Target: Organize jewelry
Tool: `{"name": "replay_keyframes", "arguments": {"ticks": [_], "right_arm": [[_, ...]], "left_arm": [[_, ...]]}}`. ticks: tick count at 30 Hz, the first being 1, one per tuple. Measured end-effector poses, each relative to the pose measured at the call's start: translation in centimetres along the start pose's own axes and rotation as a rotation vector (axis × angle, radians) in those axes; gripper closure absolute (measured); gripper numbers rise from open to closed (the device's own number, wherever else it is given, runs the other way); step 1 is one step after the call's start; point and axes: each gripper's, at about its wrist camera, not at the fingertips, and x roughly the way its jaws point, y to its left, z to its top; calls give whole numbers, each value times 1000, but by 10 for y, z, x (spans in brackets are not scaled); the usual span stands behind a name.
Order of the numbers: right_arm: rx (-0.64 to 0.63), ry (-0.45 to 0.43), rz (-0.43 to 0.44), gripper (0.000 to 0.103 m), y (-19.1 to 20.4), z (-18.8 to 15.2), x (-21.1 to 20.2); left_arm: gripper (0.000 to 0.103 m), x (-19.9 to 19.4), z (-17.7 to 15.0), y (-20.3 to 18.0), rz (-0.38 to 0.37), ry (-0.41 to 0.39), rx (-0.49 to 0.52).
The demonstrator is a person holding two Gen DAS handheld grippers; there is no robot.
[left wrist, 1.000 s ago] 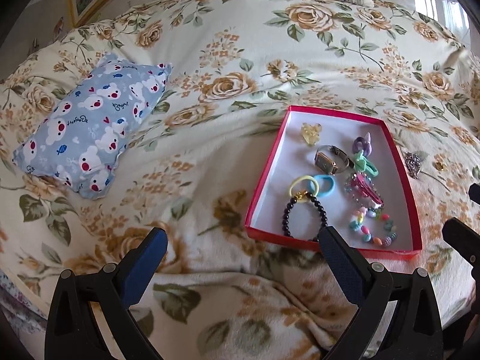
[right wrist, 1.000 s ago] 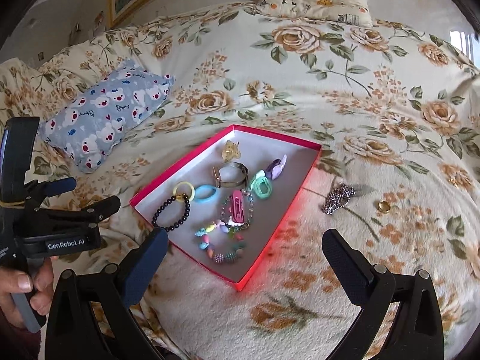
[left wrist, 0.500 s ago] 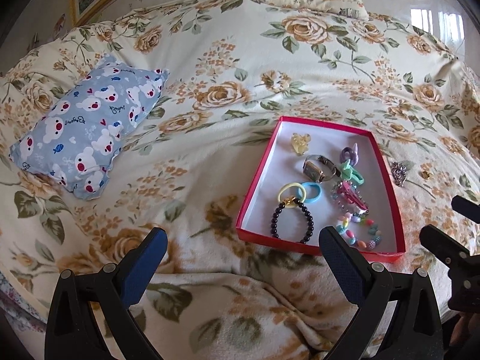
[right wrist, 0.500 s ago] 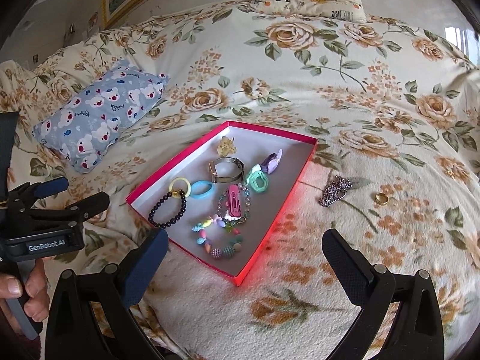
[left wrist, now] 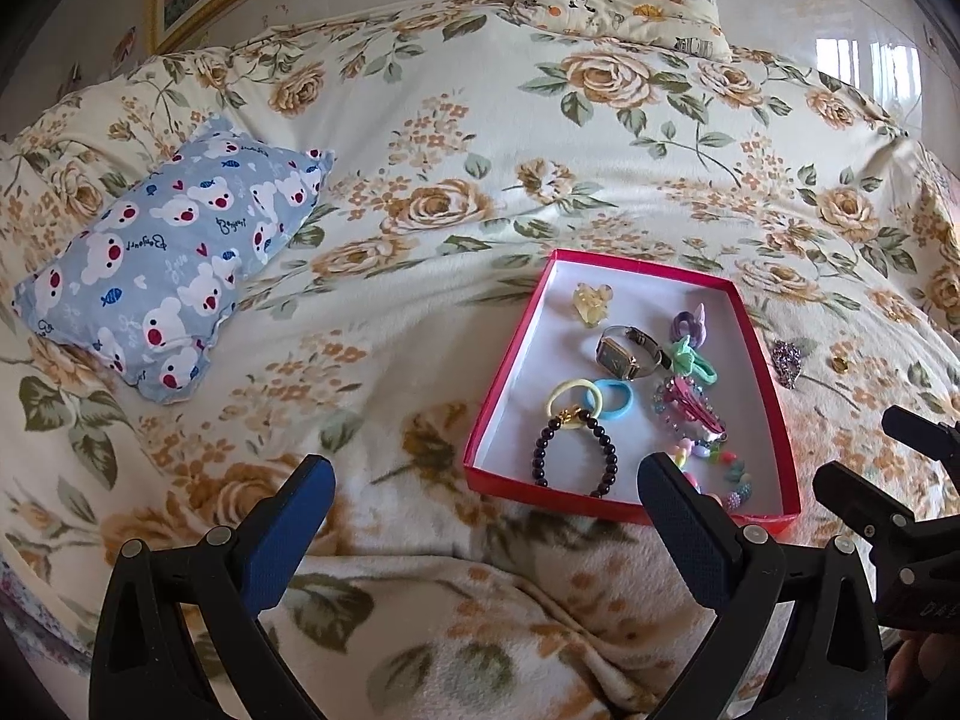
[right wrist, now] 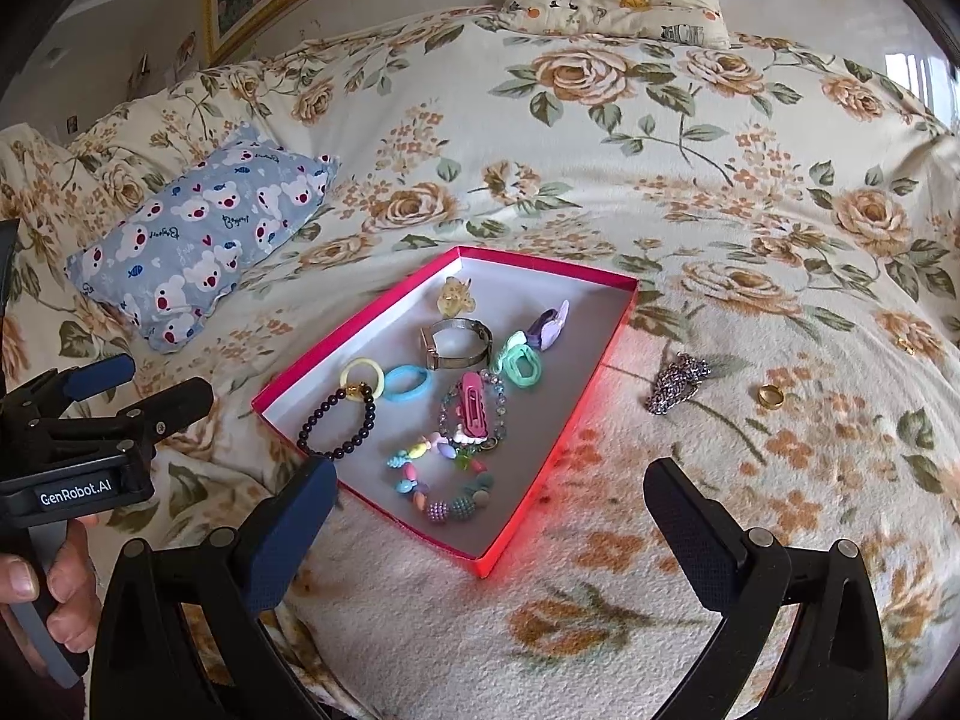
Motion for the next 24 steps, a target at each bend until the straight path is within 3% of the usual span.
{"name": "replay_keyframes", "arguments": {"ticks": [24], "right_arm": [[12, 4, 9, 0, -1, -3, 8]], "left_arm": [[1, 5, 3, -3, -5, 18, 3]]}}
